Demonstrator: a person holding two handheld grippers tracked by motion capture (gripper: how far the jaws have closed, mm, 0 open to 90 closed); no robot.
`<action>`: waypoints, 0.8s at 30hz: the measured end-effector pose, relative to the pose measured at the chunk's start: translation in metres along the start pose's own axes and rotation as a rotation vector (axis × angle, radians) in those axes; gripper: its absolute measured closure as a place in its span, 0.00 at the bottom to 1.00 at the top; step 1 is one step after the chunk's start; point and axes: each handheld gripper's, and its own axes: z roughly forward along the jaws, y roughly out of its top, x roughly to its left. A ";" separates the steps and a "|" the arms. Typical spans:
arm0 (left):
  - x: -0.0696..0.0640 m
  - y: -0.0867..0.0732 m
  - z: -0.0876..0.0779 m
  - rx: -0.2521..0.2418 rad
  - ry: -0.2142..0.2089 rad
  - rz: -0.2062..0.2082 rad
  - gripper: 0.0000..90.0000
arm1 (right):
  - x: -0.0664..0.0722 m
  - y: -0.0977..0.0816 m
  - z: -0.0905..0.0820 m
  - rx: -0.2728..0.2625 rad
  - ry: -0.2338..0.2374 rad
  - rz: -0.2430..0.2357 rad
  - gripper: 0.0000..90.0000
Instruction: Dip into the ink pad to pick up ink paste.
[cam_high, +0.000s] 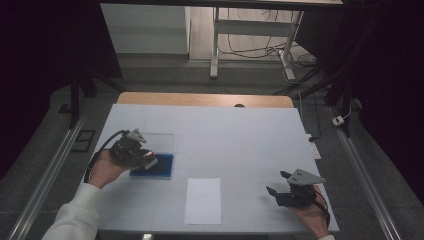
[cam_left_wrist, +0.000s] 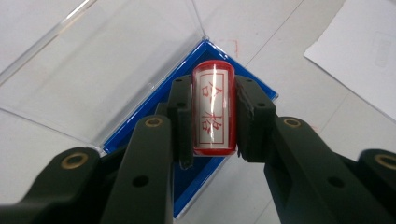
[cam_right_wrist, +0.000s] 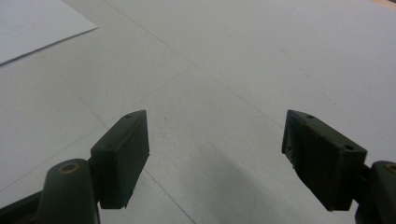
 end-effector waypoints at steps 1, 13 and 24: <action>0.000 0.000 0.002 0.002 0.000 -0.002 0.78 | 0.000 0.000 0.000 0.002 0.002 -0.002 0.25; 0.005 -0.003 0.019 0.046 0.001 -0.010 0.78 | 0.000 -0.001 0.001 0.012 0.001 -0.001 0.25; 0.004 -0.001 0.027 0.041 0.014 -0.002 0.78 | 0.000 -0.001 0.002 0.015 0.003 -0.002 0.25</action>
